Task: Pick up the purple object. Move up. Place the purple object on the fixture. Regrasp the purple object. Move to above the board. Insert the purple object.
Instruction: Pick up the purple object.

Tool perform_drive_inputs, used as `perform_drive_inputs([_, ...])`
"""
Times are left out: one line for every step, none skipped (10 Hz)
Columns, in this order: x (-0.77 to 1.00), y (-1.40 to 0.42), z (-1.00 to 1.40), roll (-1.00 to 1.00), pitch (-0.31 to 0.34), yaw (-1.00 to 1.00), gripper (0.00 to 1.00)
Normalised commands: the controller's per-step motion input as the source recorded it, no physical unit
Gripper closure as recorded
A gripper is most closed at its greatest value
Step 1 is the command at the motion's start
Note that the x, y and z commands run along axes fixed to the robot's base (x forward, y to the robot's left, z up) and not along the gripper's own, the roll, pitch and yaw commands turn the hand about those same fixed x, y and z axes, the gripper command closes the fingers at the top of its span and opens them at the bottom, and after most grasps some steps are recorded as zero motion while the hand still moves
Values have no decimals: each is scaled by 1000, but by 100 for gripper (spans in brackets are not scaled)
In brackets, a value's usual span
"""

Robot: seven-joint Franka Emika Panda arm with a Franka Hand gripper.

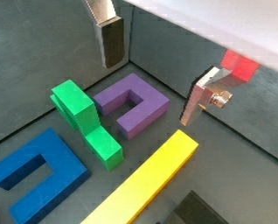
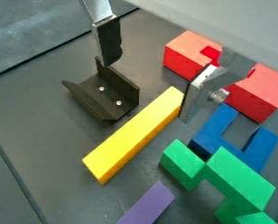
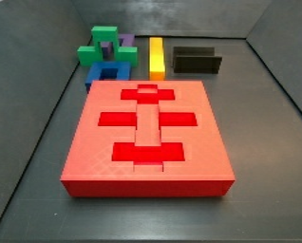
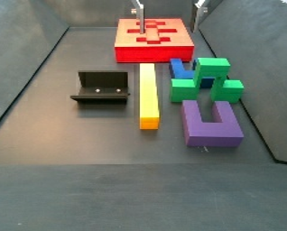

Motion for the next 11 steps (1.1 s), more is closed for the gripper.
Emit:
perform_drive_inputs([0,-29,-3,0,0,0,0])
perform_drive_inputs([171,40,-349,-69,-66,-69,0])
perform_drive_inputs([391,257,-957,-10,-59,-186,0])
perform_drive_inputs([340,334,-1000,0,-19,-240,0])
perform_drive_inputs([71,403,-1000,21,0,-277,0])
perform_drive_inputs([0,326,-1000,0,-30,-269,0])
perform_drive_inputs([-300,126,-931,-19,-127,-366,0])
perform_drive_inputs([-529,43,-777,-101,-211,-300,0])
perform_drive_inputs([-614,0,-786,-43,-236,-97,0])
perform_drive_inputs([-789,-31,-571,0,-276,-111,0])
perform_drive_inputs([-794,0,-334,-67,-293,-126,0])
